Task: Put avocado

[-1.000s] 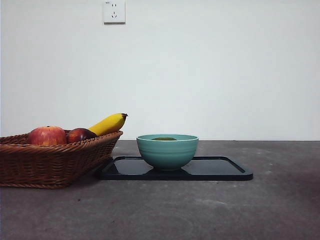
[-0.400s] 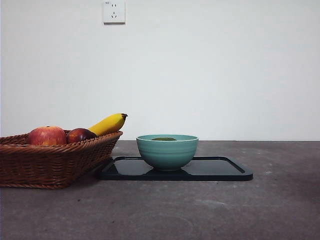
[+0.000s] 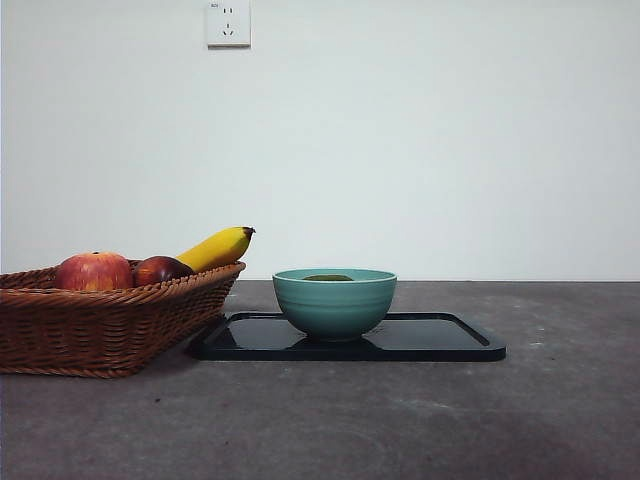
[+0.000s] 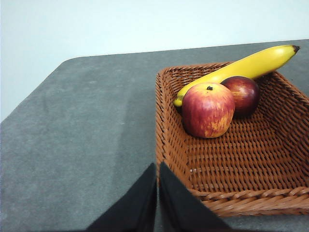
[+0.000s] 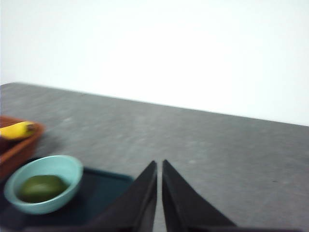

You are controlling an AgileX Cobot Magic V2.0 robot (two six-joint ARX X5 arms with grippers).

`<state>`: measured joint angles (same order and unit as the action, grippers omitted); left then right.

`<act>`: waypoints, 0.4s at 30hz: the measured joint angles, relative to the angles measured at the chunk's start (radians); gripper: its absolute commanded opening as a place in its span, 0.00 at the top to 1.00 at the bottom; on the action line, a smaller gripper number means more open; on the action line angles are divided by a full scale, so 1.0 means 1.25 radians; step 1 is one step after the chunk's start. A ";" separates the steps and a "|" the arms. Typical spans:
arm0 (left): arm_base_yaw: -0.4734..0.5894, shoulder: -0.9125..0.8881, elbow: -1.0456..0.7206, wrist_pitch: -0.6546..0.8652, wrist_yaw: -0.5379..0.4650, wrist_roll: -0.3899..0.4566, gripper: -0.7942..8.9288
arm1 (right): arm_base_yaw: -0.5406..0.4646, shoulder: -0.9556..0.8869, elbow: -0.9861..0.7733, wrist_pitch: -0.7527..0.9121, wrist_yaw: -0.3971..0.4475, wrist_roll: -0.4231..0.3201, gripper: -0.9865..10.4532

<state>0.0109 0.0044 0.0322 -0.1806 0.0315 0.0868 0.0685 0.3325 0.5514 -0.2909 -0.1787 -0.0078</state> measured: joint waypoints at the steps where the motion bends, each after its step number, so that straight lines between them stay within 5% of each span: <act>1: 0.000 0.000 0.000 0.000 0.000 0.000 0.91 | -0.016 -0.025 -0.040 0.031 0.000 0.000 0.90; 12: 0.000 0.000 0.000 0.000 0.000 0.000 0.91 | -0.051 -0.198 -0.332 0.183 0.084 0.001 0.90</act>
<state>0.0109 0.0044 0.0322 -0.1806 0.0315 0.0868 0.0044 0.0853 0.1368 -0.0624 -0.0742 -0.0071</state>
